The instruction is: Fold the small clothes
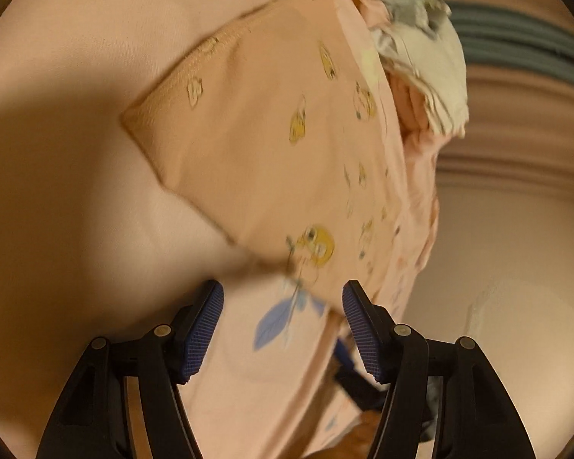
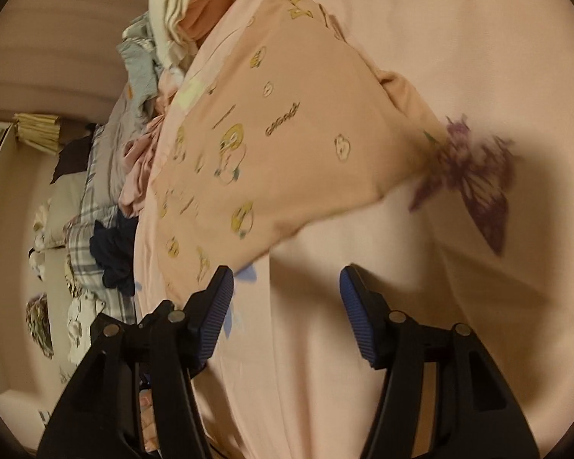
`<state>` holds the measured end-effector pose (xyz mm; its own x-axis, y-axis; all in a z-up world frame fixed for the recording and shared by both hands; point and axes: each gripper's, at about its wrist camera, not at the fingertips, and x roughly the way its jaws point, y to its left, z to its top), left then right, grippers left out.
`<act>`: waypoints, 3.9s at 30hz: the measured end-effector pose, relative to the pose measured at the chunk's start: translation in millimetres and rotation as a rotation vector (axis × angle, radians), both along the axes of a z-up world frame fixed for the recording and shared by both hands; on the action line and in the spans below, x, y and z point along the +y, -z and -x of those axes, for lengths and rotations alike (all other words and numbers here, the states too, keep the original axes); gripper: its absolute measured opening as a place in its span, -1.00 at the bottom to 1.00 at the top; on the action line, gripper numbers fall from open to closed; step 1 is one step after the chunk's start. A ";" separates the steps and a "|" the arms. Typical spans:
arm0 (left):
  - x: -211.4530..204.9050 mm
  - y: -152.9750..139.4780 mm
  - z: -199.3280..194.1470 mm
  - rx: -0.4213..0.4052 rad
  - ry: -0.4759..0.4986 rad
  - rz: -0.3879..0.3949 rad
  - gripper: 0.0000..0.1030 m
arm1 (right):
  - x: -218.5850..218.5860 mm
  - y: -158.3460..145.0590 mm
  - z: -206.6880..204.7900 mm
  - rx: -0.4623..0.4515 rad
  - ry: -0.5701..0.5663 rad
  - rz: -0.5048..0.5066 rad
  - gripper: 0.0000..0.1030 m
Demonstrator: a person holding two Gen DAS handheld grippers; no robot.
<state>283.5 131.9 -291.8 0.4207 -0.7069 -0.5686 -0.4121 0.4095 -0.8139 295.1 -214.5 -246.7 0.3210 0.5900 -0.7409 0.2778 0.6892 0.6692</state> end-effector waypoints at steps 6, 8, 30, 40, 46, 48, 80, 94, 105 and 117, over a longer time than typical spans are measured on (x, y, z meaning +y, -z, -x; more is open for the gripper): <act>4.6 3.1 -28.4 -0.041 -0.050 0.005 0.23 | -8.3 7.9 -25.3 -0.019 0.060 -0.088 0.15; 7.1 6.7 -34.4 -0.060 -0.074 0.022 0.23 | -12.6 10.4 -30.1 -0.026 0.088 -0.121 0.14; 8.3 8.6 -56.2 -0.090 -0.183 0.023 0.23 | -23.9 11.2 -51.3 -0.042 0.184 -0.125 0.11; -21.4 -7.3 -74.1 -0.078 -0.182 -0.381 -0.58 | -8.5 17.5 -81.6 -0.085 0.172 0.043 -0.77; -14.5 -30.0 -54.6 -0.123 -0.172 -0.425 -0.73 | -30.2 4.5 -64.7 -0.149 0.172 -0.154 -0.83; -12.8 -43.7 -41.9 -0.154 -0.178 -0.469 -0.76 | -33.6 -11.6 -52.2 -0.190 0.155 -0.151 -0.85; -36.2 -47.0 -29.9 -0.186 -0.105 -0.550 -0.77 | -30.8 1.1 2.5 -0.107 0.065 0.054 -0.82; -31.1 -70.5 77.7 -0.284 -0.033 -0.408 -0.89 | -62.3 -38.9 65.1 -0.253 0.065 -0.064 -0.86; -20.2 -50.1 117.7 -0.204 -0.011 -0.491 -0.89 | -71.5 -16.2 101.0 -0.089 0.125 0.104 -0.76; -3.9 -14.3 116.8 -0.149 -0.050 -0.078 0.08 | -56.9 -14.2 118.2 -0.058 0.164 0.016 -0.38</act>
<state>166.6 128.0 -277.5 0.5377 -0.6392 -0.5499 -0.3105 0.4563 -0.8339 176.8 -271.4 -232.6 0.4548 0.5140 -0.7273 0.3488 0.6486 0.6765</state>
